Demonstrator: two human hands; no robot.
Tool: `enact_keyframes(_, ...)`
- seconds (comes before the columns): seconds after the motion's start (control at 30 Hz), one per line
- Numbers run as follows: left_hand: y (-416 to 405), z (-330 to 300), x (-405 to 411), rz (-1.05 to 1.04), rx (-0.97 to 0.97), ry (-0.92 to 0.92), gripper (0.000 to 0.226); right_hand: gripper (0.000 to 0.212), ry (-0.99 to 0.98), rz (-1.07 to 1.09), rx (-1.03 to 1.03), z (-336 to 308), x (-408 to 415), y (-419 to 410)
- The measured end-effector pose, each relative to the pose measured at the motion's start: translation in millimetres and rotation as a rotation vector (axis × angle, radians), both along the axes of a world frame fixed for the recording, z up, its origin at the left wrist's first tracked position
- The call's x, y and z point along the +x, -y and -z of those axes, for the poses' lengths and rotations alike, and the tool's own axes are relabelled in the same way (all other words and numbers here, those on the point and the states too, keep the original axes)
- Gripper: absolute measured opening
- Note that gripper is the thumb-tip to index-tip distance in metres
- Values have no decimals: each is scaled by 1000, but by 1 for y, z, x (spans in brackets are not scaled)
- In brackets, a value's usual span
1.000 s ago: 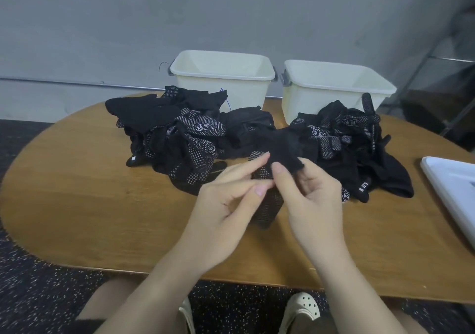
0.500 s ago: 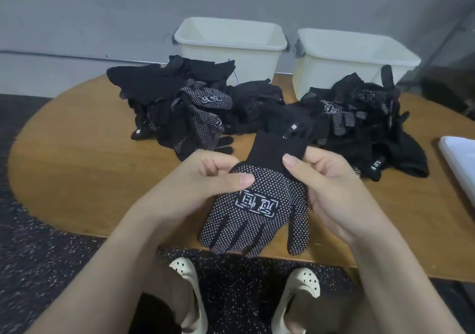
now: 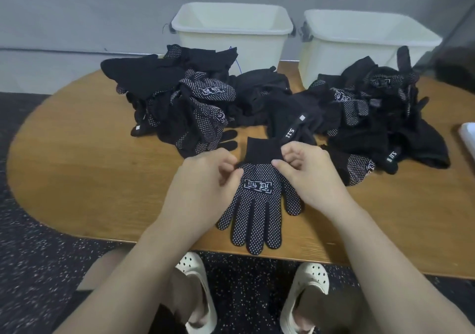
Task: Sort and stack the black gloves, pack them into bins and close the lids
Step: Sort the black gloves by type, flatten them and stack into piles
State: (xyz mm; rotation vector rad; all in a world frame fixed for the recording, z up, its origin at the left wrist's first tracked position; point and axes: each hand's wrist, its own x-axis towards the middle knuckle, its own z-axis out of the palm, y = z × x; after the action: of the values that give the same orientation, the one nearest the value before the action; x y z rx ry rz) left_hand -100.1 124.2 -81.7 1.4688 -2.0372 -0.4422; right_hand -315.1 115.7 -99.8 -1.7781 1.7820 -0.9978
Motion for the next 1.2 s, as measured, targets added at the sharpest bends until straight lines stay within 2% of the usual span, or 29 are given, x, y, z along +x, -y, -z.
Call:
enact_keyframes(0.17,2,12,-4,440,-47,322,67,12,-71,6,-14,3,1,-2)
enact_keyframes(0.23,2,20,-8,464,-18,426,79,20,-167,15,-64,7,0,-8)
enact_keyframes(0.33,2,33,-11,384,29,534,93,29,-366,3,-183,5,0,-24)
enact_keyframes(0.4,1,37,-12,337,34,553,98,38,-453,-97,-163,4,1,-33)
enact_keyframes(0.53,-1,35,-14,301,92,532,105,63,-582,-391,131,15,-3,-39)
enact_keyframes(0.63,-3,29,-9,332,164,517,107,68,-665,-424,172,18,-10,-39)
enact_keyframes(0.73,-5,16,3,361,111,390,88,67,-667,-410,129,17,-12,-40)
enact_keyframes(0.87,11,3,23,204,-184,87,51,68,-535,-362,70,10,-8,-39)
enact_keyframes(0.93,25,3,31,34,-312,-77,34,60,-362,-298,0,0,2,-28)
enact_keyframes(1.0,39,4,33,-142,-368,-167,24,44,-151,-225,-85,-10,18,-5)
enact_keyframes(1.1,57,5,28,-301,-407,-199,38,41,96,-106,-87,-31,49,42)
enact_keyframes(1.2,67,3,18,-326,-352,-236,59,37,252,-14,-6,-51,78,87)
